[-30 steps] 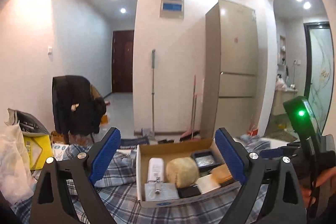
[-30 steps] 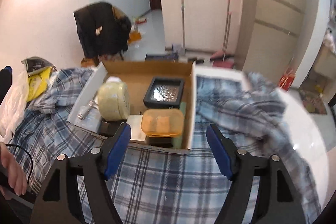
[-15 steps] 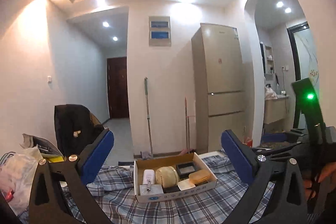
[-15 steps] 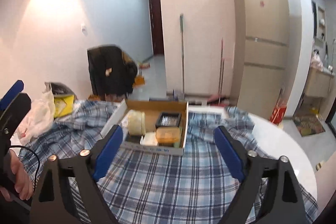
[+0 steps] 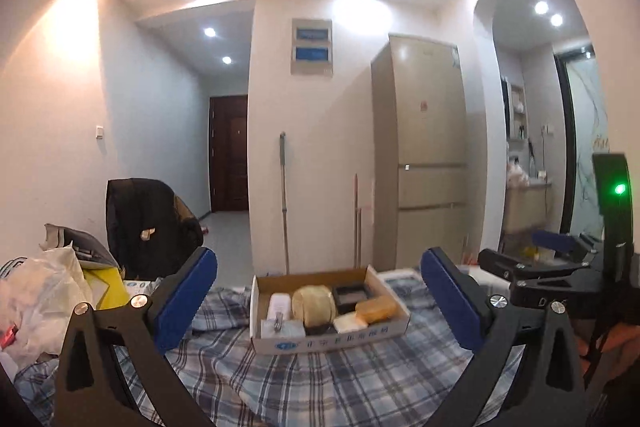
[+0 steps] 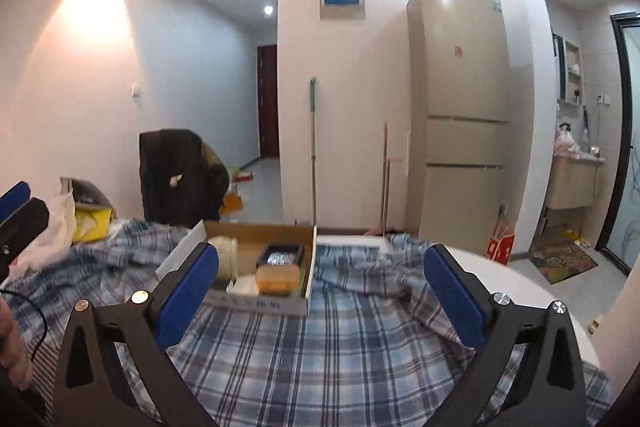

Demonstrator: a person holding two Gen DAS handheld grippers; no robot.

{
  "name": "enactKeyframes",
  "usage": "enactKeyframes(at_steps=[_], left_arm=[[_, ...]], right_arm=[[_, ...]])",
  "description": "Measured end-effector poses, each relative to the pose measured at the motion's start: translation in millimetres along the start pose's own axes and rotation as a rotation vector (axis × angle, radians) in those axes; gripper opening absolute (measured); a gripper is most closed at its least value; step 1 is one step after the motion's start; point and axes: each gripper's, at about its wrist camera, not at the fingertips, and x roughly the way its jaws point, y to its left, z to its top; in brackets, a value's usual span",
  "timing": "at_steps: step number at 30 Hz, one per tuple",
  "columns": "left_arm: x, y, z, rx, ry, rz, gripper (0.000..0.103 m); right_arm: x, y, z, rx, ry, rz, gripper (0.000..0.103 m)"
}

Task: Organize rigid objects

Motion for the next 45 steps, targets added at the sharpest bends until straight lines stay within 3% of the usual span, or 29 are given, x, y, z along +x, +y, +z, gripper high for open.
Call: enactKeyframes(at_steps=[6,10,18,28,45], left_arm=[[7,2,-33,-0.02,-0.007,0.002,0.103],[15,8,-45,-0.039,0.046,0.048,0.103],[13,7,-47,-0.045,0.032,0.032,0.103],[5,3,-46,-0.025,0.001,0.085,0.103],[5,-1,-47,-0.002,0.004,0.067,0.103]], right_arm=[[-3,2,-18,-0.031,-0.056,0.021,0.102],[-4,4,-32,-0.053,-0.098,-0.009,0.102],[7,5,-38,-0.068,-0.054,0.006,0.102],[-3,9,-39,-0.09,-0.103,-0.019,0.102],[-8,12,-39,-0.115,-0.126,-0.01,0.103]])
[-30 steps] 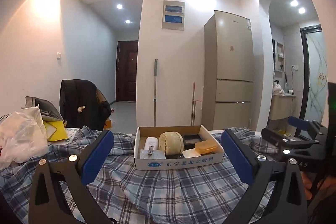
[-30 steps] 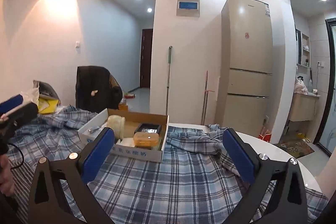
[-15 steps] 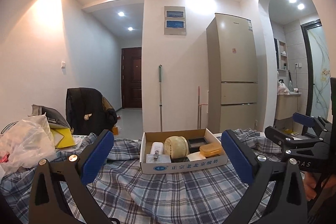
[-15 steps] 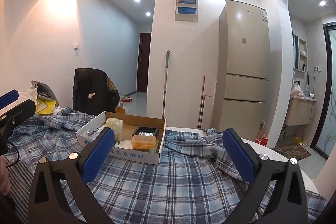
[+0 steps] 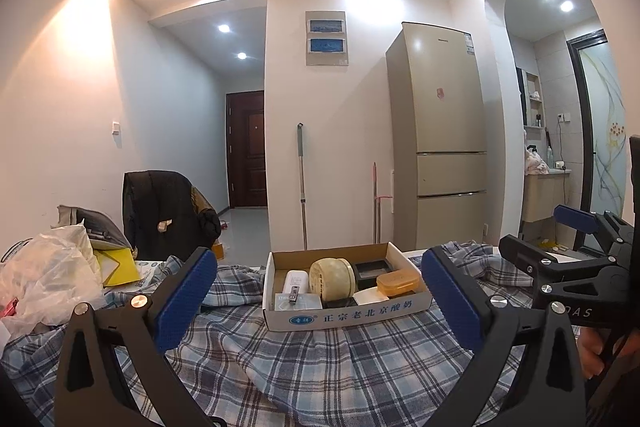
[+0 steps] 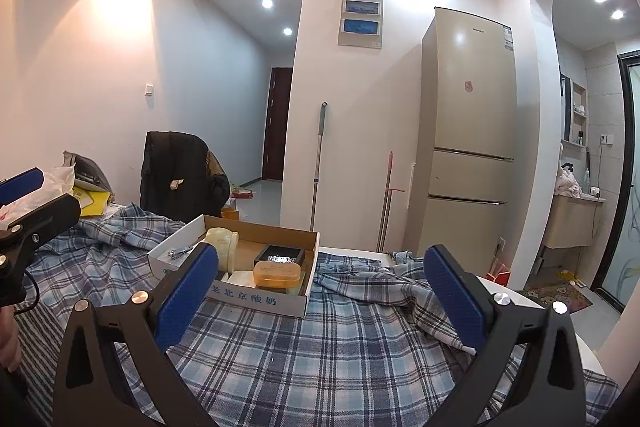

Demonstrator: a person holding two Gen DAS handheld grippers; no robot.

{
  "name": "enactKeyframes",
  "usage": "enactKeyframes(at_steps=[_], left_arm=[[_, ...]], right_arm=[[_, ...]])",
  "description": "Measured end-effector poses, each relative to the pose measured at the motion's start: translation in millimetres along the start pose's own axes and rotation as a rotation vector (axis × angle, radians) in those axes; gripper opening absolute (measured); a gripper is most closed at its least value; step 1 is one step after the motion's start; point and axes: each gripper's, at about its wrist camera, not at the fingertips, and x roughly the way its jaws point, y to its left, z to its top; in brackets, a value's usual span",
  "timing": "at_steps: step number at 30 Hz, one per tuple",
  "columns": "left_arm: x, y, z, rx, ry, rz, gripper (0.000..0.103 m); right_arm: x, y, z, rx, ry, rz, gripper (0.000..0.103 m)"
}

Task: Organize rigid objects

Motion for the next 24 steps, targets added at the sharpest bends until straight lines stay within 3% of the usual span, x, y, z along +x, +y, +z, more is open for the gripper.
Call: enactKeyframes(at_steps=[24], left_arm=[[0.7,-4.2,-2.9,0.028,-0.01,-0.004,0.103]], right_arm=[[0.9,0.7,-1.6,-0.002,0.004,0.003,0.103]])
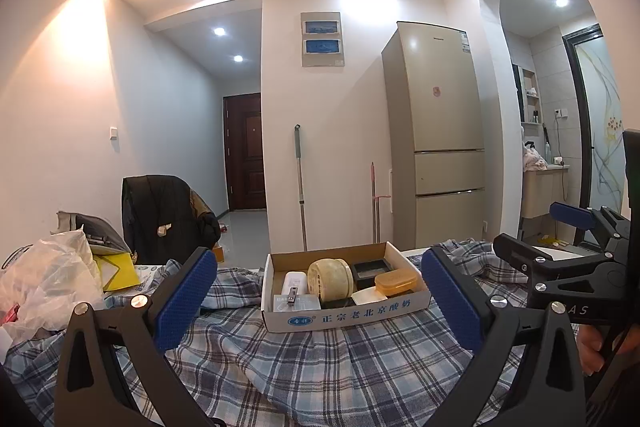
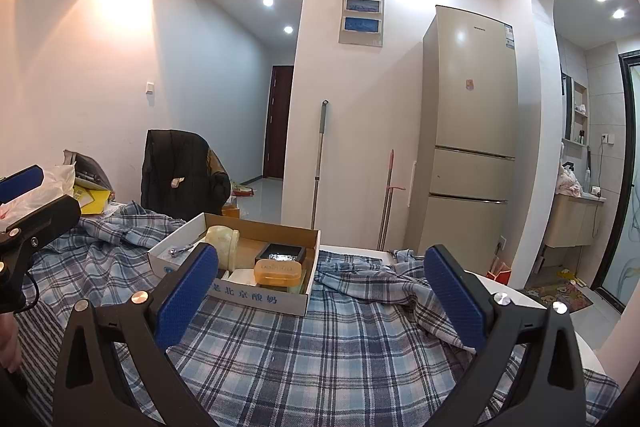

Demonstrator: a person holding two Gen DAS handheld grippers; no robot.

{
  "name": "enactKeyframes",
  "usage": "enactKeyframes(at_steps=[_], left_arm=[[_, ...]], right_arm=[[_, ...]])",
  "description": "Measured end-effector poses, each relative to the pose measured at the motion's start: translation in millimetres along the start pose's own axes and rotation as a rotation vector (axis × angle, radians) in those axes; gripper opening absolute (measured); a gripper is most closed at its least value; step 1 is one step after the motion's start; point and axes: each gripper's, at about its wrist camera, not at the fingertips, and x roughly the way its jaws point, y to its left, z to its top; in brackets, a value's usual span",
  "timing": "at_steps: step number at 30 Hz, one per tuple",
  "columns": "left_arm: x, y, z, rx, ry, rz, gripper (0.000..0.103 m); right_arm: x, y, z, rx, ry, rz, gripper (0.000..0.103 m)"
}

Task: Organize rigid objects

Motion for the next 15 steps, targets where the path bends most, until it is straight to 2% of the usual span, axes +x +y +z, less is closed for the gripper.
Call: enactKeyframes(at_steps=[15], left_arm=[[0.4,0.3,-0.8,-0.001,0.003,-0.003,0.103]], right_arm=[[1.0,0.7,-1.0,-0.001,0.006,0.001,0.103]])
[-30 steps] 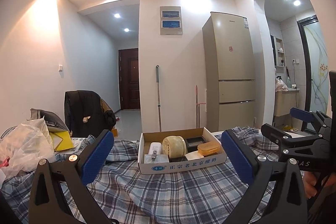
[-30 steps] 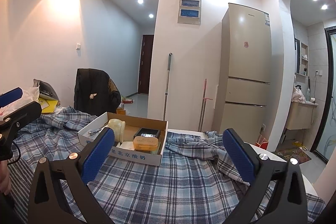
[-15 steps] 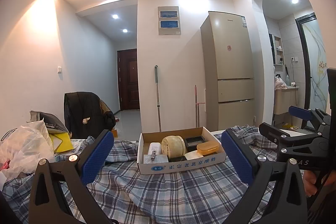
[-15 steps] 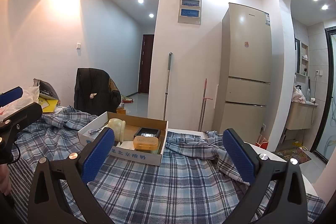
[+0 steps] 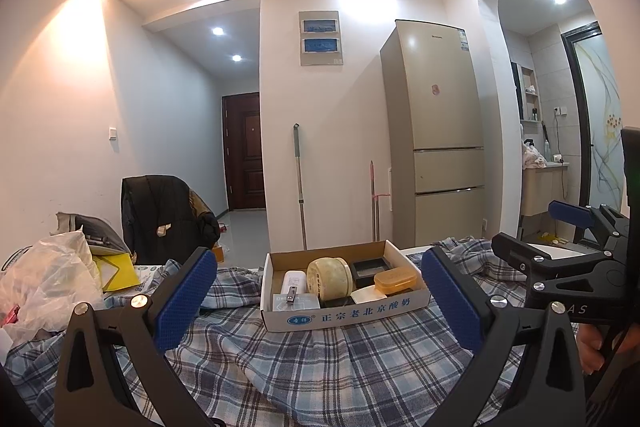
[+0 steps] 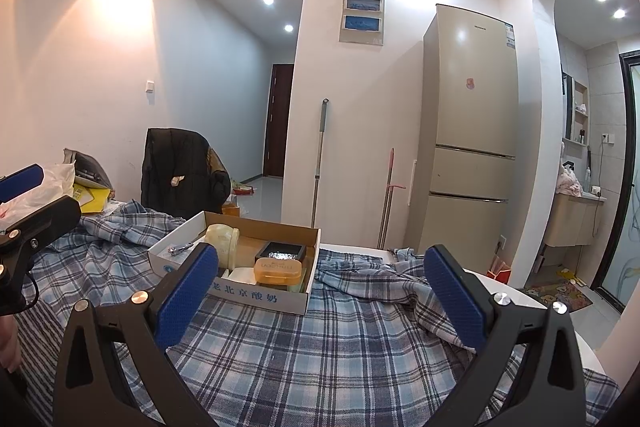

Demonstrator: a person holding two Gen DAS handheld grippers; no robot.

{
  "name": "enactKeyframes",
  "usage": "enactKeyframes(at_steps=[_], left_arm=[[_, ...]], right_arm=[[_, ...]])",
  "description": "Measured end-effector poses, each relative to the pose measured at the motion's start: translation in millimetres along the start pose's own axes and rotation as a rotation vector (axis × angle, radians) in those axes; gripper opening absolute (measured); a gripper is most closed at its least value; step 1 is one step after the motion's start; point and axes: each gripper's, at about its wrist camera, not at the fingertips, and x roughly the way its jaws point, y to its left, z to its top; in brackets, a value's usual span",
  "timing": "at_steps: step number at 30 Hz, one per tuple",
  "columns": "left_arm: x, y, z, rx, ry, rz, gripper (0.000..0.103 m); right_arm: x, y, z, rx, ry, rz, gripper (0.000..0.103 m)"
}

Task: Organize rigid objects

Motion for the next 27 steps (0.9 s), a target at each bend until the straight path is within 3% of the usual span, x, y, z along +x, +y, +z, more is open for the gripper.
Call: enactKeyframes(at_steps=[27], left_arm=[[3.4,1.8,-2.2,-0.003,0.011,-0.006,0.103]], right_arm=[[-0.8,-0.1,0.3,0.001,-0.002,-0.002,0.103]])
